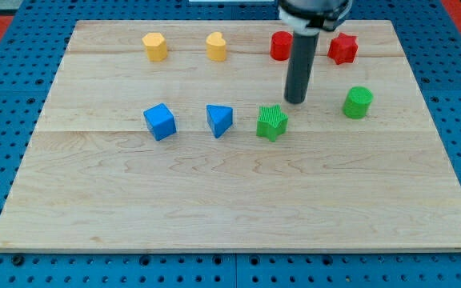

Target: Move the green circle to the right side of the green star

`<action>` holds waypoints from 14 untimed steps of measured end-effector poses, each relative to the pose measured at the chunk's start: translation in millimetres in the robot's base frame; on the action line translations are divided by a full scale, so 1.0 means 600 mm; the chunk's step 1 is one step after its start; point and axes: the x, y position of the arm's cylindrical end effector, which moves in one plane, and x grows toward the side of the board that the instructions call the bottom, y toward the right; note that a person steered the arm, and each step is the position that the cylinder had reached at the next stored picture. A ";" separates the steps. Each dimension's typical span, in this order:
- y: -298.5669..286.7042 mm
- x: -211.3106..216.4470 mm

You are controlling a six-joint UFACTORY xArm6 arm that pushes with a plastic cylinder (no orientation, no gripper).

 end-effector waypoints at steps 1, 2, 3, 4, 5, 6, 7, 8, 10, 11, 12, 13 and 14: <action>0.112 -0.025; 0.166 -0.019; 0.151 0.043; 0.160 0.051; 0.163 0.065; 0.154 0.084; 0.154 0.086; 0.146 0.049; 0.093 0.078; 0.136 0.051; 0.234 0.097; 0.240 0.232; 0.151 0.241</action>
